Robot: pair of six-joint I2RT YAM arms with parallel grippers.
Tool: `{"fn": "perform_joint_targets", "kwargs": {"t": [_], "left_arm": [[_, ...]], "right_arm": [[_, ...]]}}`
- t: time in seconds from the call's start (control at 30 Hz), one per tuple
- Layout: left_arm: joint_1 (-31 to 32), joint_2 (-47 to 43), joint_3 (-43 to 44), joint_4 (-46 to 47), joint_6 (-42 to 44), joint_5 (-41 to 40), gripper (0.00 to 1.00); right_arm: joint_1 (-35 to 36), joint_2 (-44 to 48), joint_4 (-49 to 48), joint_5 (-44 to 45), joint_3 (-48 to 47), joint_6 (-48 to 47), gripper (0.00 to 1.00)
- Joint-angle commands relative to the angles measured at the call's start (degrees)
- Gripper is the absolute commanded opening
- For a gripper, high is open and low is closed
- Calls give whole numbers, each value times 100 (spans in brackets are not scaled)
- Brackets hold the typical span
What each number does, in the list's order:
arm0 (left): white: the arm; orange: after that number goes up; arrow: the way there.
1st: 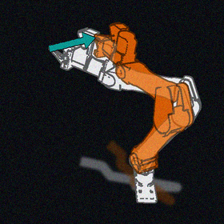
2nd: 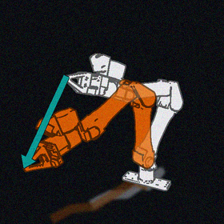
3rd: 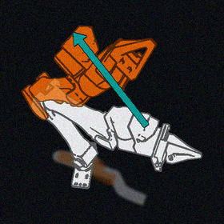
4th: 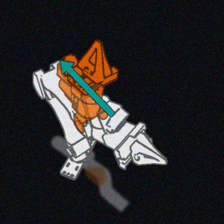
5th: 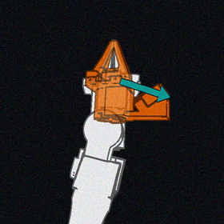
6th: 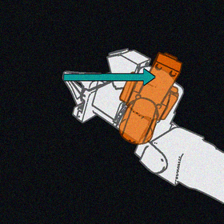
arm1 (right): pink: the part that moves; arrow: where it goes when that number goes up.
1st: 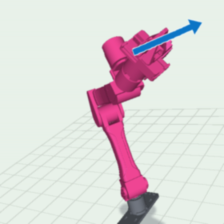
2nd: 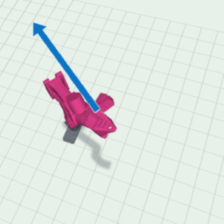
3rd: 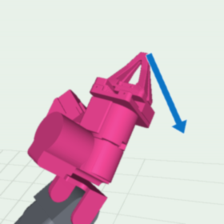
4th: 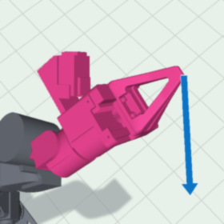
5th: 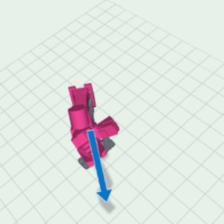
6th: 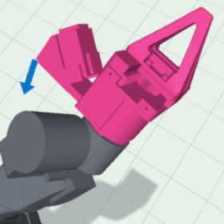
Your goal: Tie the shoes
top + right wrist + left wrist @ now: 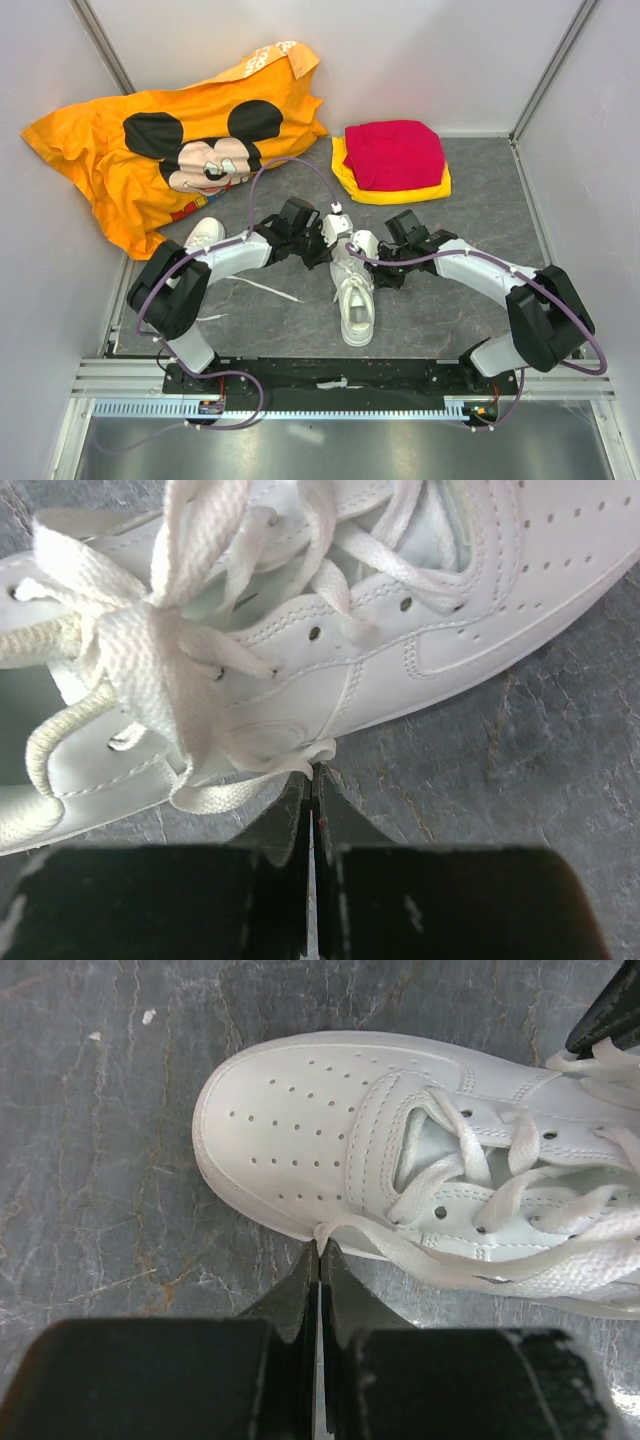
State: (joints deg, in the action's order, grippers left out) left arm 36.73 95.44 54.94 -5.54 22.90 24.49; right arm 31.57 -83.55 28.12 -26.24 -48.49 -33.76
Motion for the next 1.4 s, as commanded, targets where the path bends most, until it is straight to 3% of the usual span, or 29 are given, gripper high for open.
{"fn": "perform_joint_targets", "kwargs": {"t": [0.0,0.5,0.7,1.0,1.37], "left_arm": [[36,150,237,-79,-373,82,2],[150,362,457,9,-620,65,2],[-130,-209,88,-87,-655,-67,2],[-684,-1693,-712,-500,539,-120,2],[-1054,-2390,-1451,-755,1323,-190,2]], "right_arm": [[95,119,-193,-241,68,168,0],[235,286,-193,-277,121,238,0],[25,646,114,84,86,133,0],[-801,1068,1046,531,-196,-342,0],[-1048,1385,1187,1077,111,-544,0]]}}
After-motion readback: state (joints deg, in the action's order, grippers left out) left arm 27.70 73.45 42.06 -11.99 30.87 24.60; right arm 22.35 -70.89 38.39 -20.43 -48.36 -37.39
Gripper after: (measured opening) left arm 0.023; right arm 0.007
